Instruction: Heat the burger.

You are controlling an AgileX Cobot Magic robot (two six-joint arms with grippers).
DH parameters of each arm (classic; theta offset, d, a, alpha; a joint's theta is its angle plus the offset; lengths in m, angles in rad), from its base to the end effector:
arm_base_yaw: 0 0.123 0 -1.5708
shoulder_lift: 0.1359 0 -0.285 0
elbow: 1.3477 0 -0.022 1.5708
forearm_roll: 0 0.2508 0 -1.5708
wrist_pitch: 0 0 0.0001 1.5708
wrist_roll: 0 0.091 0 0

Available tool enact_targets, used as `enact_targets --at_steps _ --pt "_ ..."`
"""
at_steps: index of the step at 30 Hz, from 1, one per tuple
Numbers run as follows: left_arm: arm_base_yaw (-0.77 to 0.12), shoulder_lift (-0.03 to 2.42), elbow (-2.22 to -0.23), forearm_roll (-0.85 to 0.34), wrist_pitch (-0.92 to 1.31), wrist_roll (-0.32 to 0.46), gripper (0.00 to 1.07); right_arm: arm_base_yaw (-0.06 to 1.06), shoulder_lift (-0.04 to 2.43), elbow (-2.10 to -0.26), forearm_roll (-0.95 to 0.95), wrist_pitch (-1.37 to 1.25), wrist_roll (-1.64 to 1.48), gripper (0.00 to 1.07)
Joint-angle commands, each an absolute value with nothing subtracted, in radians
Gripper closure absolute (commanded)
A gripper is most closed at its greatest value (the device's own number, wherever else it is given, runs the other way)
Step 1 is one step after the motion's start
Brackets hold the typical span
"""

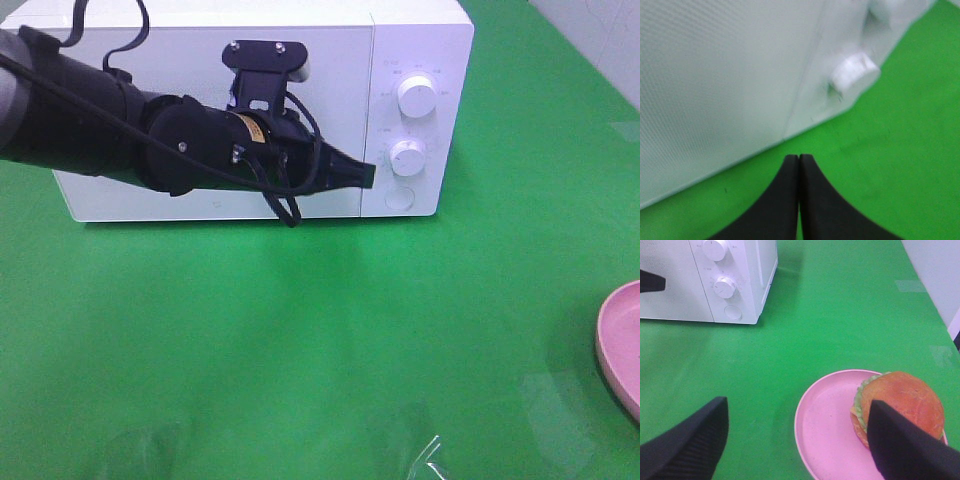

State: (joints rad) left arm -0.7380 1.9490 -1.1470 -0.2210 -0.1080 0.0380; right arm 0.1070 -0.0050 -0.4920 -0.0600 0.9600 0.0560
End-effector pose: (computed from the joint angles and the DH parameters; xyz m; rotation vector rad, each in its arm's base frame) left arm 0.3111 -0.2800 0.1712 0.5972 2.1417 -0.4911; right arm -0.0005 -0.0046 0.2835 -0.0505 1.9448 0.0374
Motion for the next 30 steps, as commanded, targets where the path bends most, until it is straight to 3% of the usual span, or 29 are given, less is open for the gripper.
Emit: enact_targets --at_steps 1,2,3,4,5,6,13,18,23,24,27,29,30 --pt "-0.765 1.891 -1.152 -0.23 0.176 0.04 0.87 0.102 -0.031 -0.49 -0.06 0.959 0.049 0.31" --pt "-0.766 1.871 -1.152 -0.231 0.291 0.04 0.56 0.102 -0.031 -0.49 -0.06 0.959 0.049 0.31" --pt "-0.766 1.871 -1.152 -0.231 0.291 0.04 0.56 0.102 -0.031 -0.49 -0.06 0.959 0.049 0.31" --pt "-0.766 1.864 -1.152 -0.232 0.331 0.038 0.41 0.102 -0.031 -0.49 -0.06 0.959 0.049 0.31" --pt "-0.766 1.864 -1.152 -0.232 0.331 0.038 0.41 0.102 -0.031 -0.49 -0.06 0.959 0.049 0.31" --pt "-0.766 1.854 -1.154 -0.234 0.424 0.034 0.09 0.102 -0.031 -0.49 -0.06 0.959 0.049 0.31" --pt "-0.766 1.807 -1.164 -0.233 0.782 0.027 0.08 0.102 -0.031 -0.49 -0.06 0.959 0.049 0.32" --pt "-0.766 1.787 -1.164 -0.224 0.879 0.027 0.08 0.102 -0.031 -0.49 -0.06 0.959 0.05 0.31" --pt "-0.675 1.72 -1.164 -0.219 1.009 0.025 0.09 0.102 -0.031 -0.49 -0.06 0.959 0.05 0.31" --pt "-0.623 1.695 -1.164 -0.218 1.048 0.026 0.09 0.102 -0.031 -0.49 -0.06 0.959 0.05 0.31" --pt "-0.597 1.682 -1.164 -0.218 1.061 0.029 0.09 0.102 -0.031 -0.49 -0.06 0.959 0.05 0.31" --pt "-0.46 1.61 -1.164 -0.218 1.133 0.047 0.09 0.102 -0.031 -0.49 -0.06 0.959 0.05 0.31" --pt "-0.46 1.61 -1.164 -0.218 1.133 0.047 0.09 0.102 -0.031 -0.49 -0.06 0.959 0.05 0.31"
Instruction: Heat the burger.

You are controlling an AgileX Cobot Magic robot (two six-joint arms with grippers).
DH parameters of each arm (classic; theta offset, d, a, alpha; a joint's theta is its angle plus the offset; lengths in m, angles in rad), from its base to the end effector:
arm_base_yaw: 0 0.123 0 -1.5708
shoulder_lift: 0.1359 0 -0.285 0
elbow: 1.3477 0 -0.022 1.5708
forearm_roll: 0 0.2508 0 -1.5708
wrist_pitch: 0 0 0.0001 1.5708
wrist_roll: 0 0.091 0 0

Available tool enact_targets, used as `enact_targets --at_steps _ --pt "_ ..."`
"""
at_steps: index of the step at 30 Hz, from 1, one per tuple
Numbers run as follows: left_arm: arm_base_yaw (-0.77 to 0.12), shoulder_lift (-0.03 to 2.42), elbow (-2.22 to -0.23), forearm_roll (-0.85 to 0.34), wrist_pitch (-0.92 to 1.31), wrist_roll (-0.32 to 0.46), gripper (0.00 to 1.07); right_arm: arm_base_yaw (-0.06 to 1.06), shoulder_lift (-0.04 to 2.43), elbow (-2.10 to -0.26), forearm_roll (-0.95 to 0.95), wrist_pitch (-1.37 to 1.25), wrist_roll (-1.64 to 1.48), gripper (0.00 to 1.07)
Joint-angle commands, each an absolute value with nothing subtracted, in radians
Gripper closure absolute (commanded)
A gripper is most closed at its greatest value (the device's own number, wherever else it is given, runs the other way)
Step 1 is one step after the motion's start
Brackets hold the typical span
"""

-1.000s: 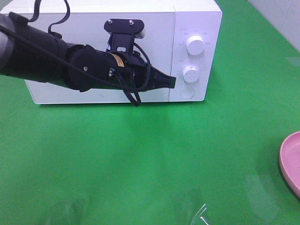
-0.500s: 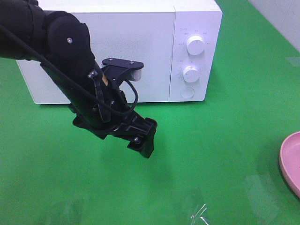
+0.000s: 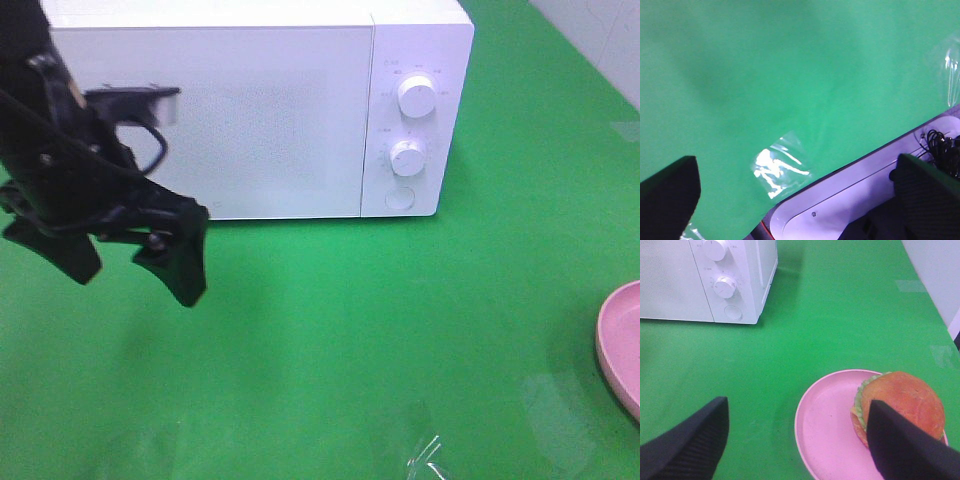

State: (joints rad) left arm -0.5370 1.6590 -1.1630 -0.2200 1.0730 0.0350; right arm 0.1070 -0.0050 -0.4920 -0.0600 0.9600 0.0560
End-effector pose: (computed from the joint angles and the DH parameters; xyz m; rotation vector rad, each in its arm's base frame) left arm 0.2583 -0.1741 0.2325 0.7267 3.0005 -0.3310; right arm -0.0005 -0.0046 0.2835 -0.0505 1.9448 0.0374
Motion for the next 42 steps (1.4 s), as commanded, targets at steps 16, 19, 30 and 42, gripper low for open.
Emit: enact_targets --at_steps 16,19,30,42 --pt "0.043 1.238 -1.076 -0.165 1.249 0.022 0.09 0.102 -0.031 -0.49 -0.06 0.959 0.05 0.32" --pt "0.044 1.142 -0.992 -0.139 1.213 0.016 0.09 0.102 -0.031 -0.49 -0.06 0.959 0.05 0.32" --pt "0.044 0.751 -0.69 -0.105 1.095 0.021 0.09 0.102 -0.031 -0.49 -0.06 0.959 0.05 0.32" --pt "0.028 0.335 -0.521 -0.083 1.073 0.041 0.09 0.102 -0.031 -0.49 -0.06 0.959 0.05 0.32"
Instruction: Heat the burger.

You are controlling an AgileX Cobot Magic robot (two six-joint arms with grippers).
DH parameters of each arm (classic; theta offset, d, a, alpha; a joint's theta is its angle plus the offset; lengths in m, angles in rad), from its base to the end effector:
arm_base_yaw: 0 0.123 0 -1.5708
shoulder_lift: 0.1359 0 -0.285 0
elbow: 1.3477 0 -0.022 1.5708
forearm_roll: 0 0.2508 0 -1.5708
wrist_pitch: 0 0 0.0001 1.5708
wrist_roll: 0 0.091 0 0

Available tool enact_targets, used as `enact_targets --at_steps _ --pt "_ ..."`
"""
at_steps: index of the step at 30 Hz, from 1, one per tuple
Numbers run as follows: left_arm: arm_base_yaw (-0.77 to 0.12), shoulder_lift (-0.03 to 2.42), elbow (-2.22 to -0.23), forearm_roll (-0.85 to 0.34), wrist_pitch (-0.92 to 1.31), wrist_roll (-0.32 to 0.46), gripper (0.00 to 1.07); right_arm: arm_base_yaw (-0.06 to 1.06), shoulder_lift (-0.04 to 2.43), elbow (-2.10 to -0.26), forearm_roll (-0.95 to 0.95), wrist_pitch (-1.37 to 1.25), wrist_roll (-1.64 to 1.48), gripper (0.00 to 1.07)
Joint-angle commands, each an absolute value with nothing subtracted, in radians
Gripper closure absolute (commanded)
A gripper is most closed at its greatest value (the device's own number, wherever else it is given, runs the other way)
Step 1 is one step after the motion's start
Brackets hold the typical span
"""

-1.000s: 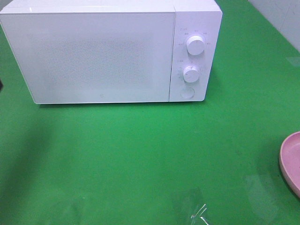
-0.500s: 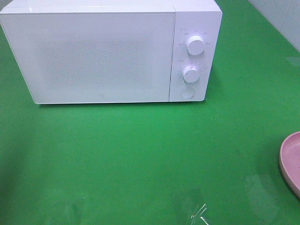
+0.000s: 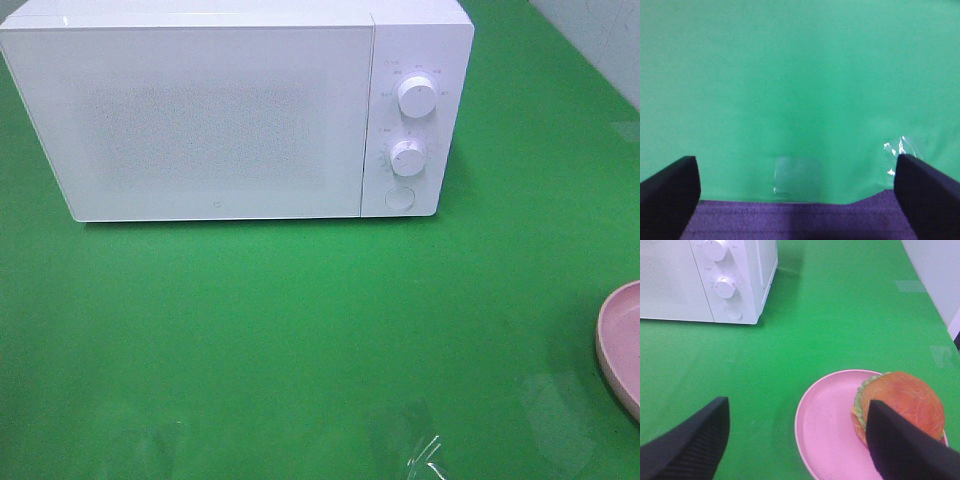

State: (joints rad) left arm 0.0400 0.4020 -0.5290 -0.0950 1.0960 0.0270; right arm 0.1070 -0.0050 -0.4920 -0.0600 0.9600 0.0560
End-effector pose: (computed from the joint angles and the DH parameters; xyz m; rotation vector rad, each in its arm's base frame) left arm 0.0536 -0.0055 0.2739 -0.0320 2.4485 -0.0931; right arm -0.0005 -0.0046 0.2835 -0.0505 1.9448 0.0374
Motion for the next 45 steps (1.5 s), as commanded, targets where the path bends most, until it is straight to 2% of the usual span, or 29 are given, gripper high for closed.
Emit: enact_targets --at_steps 1,13,18,45 --pt "0.028 0.289 -0.521 -0.065 1.071 0.059 0.09 0.102 -0.031 -0.49 -0.06 0.959 0.05 0.32" --pt "0.028 0.049 -0.521 -0.045 1.07 0.073 0.09 0.102 -0.031 -0.49 -0.06 0.959 0.05 0.32" --pt "0.028 -0.032 -0.521 -0.102 1.067 0.07 0.09 0.102 -0.031 -0.49 -0.06 0.959 0.05 0.32" --pt "0.033 -0.022 -0.521 -0.107 1.067 0.072 0.09 0.102 -0.031 -0.49 -0.06 0.959 0.049 0.32"
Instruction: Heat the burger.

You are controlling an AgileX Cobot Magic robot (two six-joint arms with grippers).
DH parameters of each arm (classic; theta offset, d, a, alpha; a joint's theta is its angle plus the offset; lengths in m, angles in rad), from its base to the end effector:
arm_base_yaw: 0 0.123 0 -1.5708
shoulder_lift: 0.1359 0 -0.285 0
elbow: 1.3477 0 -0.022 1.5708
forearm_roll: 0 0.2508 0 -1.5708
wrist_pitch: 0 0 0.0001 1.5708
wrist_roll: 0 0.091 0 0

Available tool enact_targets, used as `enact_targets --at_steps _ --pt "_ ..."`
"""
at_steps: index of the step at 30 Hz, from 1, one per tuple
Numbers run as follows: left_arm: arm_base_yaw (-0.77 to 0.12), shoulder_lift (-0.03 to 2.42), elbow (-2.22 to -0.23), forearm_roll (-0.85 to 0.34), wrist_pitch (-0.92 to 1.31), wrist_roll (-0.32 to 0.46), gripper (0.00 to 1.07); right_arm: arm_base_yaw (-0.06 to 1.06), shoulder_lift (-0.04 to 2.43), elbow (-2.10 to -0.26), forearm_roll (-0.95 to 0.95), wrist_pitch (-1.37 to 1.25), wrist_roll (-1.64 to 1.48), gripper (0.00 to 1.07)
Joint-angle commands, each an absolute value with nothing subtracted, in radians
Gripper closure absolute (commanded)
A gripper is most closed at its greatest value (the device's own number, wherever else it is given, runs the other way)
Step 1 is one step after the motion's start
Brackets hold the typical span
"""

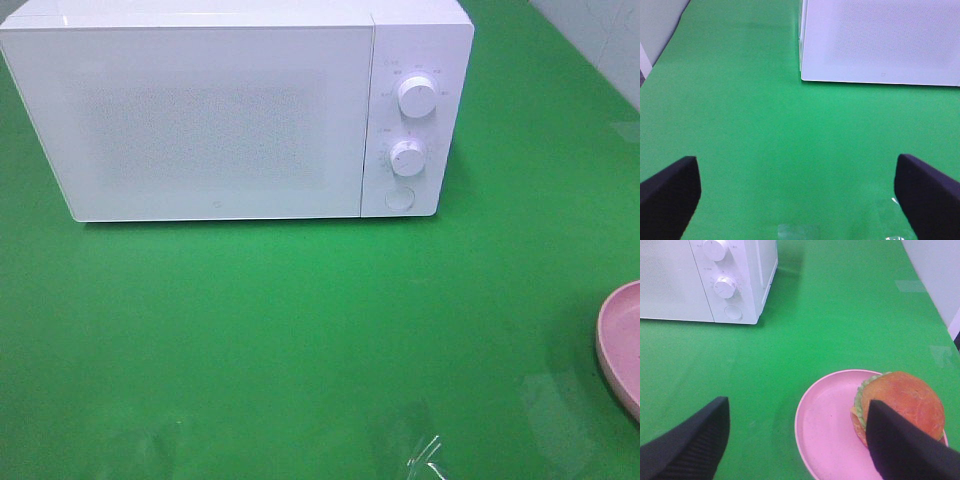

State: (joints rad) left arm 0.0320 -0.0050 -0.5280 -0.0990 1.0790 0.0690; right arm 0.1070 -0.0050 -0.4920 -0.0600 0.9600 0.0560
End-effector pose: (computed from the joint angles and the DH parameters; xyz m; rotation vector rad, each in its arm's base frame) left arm -0.0097 -0.0082 0.2838 0.0451 2.0256 -0.0542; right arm -0.0005 -0.0046 0.2835 -0.0505 1.9448 0.0374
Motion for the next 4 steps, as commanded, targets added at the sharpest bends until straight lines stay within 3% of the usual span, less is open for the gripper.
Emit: enact_targets --at_steps 1,4 --pt "0.033 -0.022 -0.521 -0.107 1.067 0.072 0.09 0.102 -0.031 -0.49 -0.06 0.959 0.049 0.32" --pt "0.033 -0.022 -0.521 -0.107 1.067 0.072 0.09 0.102 -0.031 -0.49 -0.06 0.959 0.049 0.32"
